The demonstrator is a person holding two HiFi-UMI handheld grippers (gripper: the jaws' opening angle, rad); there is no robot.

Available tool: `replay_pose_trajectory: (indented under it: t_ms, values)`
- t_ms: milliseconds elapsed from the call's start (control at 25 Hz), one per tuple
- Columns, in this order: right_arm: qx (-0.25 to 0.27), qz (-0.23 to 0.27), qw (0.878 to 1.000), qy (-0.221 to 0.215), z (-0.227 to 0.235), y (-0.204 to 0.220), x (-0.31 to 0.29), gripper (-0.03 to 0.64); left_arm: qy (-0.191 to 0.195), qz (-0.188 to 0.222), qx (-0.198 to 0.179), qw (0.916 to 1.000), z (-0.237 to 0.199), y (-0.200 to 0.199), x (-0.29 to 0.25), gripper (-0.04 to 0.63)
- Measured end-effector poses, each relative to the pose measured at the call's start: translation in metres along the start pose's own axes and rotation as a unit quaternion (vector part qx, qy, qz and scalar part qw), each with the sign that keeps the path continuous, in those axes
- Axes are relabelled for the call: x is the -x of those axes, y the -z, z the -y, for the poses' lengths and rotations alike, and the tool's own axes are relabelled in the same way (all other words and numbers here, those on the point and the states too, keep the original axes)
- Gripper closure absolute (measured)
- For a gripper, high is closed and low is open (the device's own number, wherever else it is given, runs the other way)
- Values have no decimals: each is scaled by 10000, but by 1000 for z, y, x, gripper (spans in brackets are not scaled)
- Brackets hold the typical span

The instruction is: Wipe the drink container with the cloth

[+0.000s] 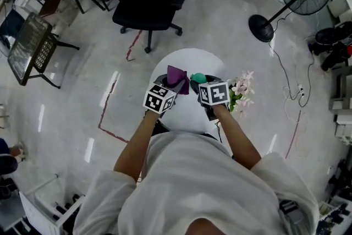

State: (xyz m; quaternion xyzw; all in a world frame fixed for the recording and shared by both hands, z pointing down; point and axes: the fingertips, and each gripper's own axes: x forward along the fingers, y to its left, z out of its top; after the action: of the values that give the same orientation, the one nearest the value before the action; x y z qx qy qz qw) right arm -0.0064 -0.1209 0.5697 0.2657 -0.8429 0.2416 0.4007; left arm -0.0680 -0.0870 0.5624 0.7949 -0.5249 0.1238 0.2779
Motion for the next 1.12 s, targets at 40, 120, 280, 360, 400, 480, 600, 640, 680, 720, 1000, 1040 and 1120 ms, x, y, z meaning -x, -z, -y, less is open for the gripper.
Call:
replay_pose_trajectory:
  t_ms: [40, 120, 280, 360, 400, 480, 600, 640, 680, 720, 1000, 1040, 1120]
  values:
    - [-259, 3, 9996, 73, 0, -1, -1, 322, 62, 8, -4, 10000, -1, -2, -4, 471]
    - [-808, -19, 9965, 199, 1, -2, -5, 319, 154, 44, 68, 9998, -6, -4, -10, 471]
    - [-1751, -66, 9836, 435, -2, -8, -15, 317, 356, 143, 497, 9980, -24, -6, -23, 471]
    - [-2232, -36, 9734, 514, -3, -13, -19, 314, 532, 189, 750, 9956, -33, -7, -30, 471]
    - [-2481, -14, 9672, 540, -4, -15, -21, 313, 642, 202, 857, 9940, -36, -7, -33, 471]
    - [-2949, 19, 9539, 564, -5, -18, -22, 311, 898, 172, 971, 9911, -40, -5, -39, 471]
    - [-3370, 37, 9392, 662, -8, -20, -24, 311, 1195, 81, 991, 9878, -46, 2, -49, 471]
    - [-3458, 47, 9356, 713, -9, -20, -26, 311, 1268, 62, 1026, 9866, -48, 5, -52, 471]
    - [-3549, 62, 9318, 760, -10, -19, -27, 311, 1336, 29, 1058, 9854, -51, 9, -55, 471]
    - [-3642, 83, 9278, 800, -11, -18, -28, 311, 1394, -28, 1070, 9844, -55, 14, -58, 471]
    - [-4089, 265, 9071, 963, -10, -17, -34, 310, 1633, -786, 1037, 9780, -76, 58, -97, 471]
    - [-4121, 295, 9053, 983, -9, -17, -34, 310, 1638, -926, 910, 9779, -78, 65, -103, 471]
    - [-4170, 342, 9023, 1043, -9, -15, -33, 310, 1643, -1161, 569, 9779, -81, 79, -116, 471]
